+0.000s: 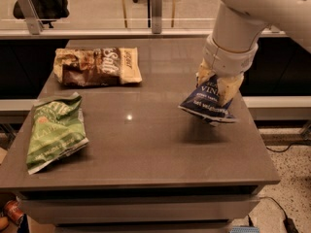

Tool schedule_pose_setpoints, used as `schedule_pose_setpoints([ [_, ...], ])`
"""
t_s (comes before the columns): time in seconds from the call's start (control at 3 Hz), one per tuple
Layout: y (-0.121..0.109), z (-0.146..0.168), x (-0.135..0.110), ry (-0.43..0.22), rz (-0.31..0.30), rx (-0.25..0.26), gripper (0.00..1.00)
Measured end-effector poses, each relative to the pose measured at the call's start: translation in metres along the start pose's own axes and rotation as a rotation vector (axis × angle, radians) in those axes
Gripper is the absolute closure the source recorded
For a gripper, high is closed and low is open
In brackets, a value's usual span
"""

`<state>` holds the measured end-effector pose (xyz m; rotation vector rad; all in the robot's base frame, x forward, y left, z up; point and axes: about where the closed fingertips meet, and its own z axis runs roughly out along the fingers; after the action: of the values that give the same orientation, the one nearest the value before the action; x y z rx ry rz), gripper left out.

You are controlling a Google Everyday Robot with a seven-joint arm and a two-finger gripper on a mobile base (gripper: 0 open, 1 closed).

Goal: Move blue chip bag near green jalapeno chip bag

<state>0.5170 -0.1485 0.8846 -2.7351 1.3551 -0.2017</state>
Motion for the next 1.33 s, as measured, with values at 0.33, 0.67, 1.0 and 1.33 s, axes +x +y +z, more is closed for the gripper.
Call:
schedule_pose_setpoints([
  [0.33,-0.006,-0.015,-0.018,-0.038,-0.025,0.007,1.00],
  [0.67,-0.010,-0.022,-0.043,-0.087,-0.053,0.004,1.00],
  [1.0,-0.024,-0.030,-0.092,-0.163,-0.108,0.008,1.00],
  [1.33,-0.024,-0.030,-0.092,-0.162,-0.108,0.008,1.00],
])
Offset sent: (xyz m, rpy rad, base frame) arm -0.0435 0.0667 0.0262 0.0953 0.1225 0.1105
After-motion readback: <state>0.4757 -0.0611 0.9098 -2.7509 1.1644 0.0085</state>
